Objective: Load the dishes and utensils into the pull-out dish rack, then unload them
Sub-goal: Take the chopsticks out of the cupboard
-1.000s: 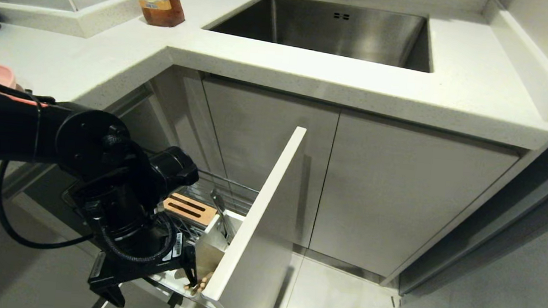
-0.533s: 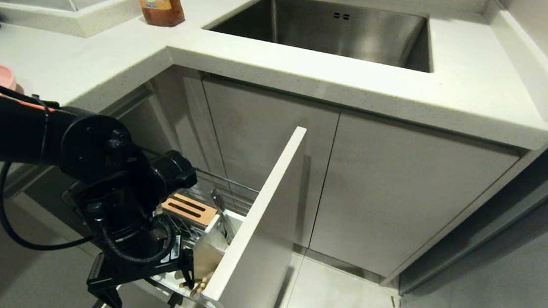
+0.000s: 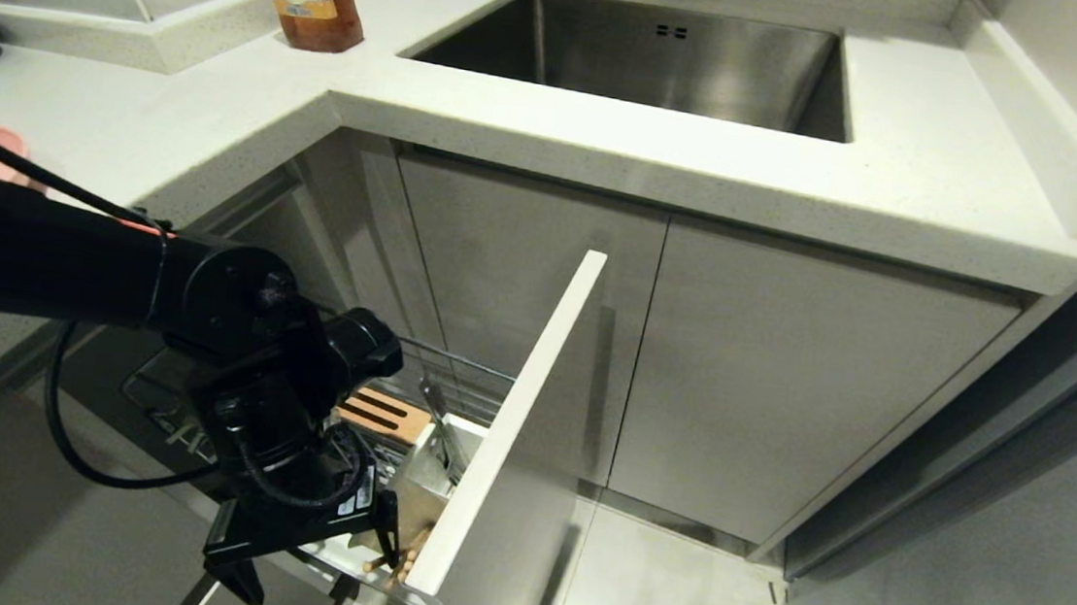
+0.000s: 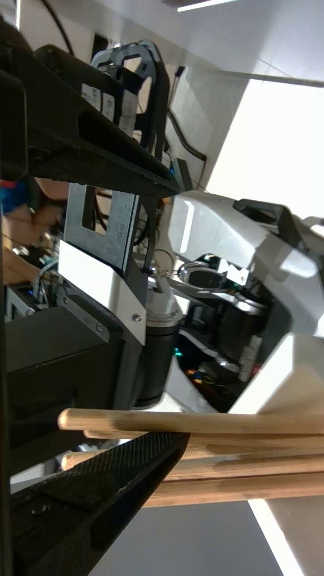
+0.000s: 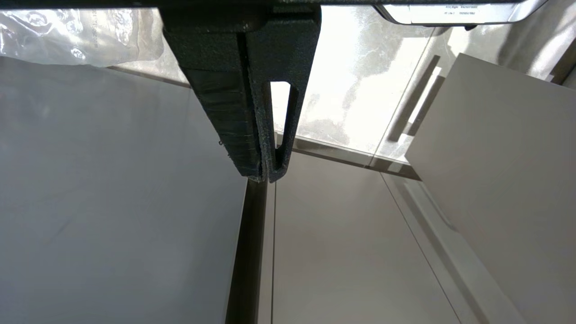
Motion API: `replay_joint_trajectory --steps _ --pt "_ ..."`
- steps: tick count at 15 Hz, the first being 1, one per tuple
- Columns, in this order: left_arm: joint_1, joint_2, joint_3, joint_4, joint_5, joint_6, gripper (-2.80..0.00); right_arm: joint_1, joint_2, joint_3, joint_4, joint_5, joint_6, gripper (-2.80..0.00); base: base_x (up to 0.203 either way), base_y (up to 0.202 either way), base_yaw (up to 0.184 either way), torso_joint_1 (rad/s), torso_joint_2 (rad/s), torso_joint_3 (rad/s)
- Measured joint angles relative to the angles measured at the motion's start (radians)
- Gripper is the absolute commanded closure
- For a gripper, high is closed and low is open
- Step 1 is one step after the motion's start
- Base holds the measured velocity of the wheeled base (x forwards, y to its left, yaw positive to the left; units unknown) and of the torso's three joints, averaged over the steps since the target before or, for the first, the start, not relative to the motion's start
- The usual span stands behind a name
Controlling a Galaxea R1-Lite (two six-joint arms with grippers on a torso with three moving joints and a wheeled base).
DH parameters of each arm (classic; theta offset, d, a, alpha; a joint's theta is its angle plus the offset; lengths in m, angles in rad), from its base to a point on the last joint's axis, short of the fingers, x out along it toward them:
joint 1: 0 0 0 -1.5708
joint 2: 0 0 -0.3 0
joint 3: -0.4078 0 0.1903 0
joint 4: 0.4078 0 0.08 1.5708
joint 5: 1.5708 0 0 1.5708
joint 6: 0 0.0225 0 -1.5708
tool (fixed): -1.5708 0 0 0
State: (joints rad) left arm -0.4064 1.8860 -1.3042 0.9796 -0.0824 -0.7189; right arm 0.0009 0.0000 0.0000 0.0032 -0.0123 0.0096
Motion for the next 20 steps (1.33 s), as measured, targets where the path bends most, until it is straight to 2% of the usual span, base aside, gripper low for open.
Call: replay_joint_trajectory --steps 5,10,15,20 --pt "0.025 0.046 -0.020 0.006 -0.021 0.034 -2.80 0.000 0.000 0.000 0.000 0.000 0.001 0.00 0.000 0.000 0.000 0.000 0.00 0.000" --pt "0.036 0.057 -0.027 0.007 -0.030 0.035 -2.80 0.000 0.000 0.000 0.000 0.000 0.001 0.00 0.000 0.000 0.000 0.000 0.00 0.000" --pt "0.021 0.058 -0.073 0.098 -0.125 0.068 -2.80 0.000 0.000 0.000 0.000 0.000 0.001 0.00 0.000 0.000 0.000 0.000 0.00 0.000" --pt "0.018 0.088 -0.075 0.104 -0.140 0.071 -2.80 0.000 0.000 0.000 0.000 0.000 0.000 0.00 0.000 0.000 0.000 0.000 0.00 0.000"
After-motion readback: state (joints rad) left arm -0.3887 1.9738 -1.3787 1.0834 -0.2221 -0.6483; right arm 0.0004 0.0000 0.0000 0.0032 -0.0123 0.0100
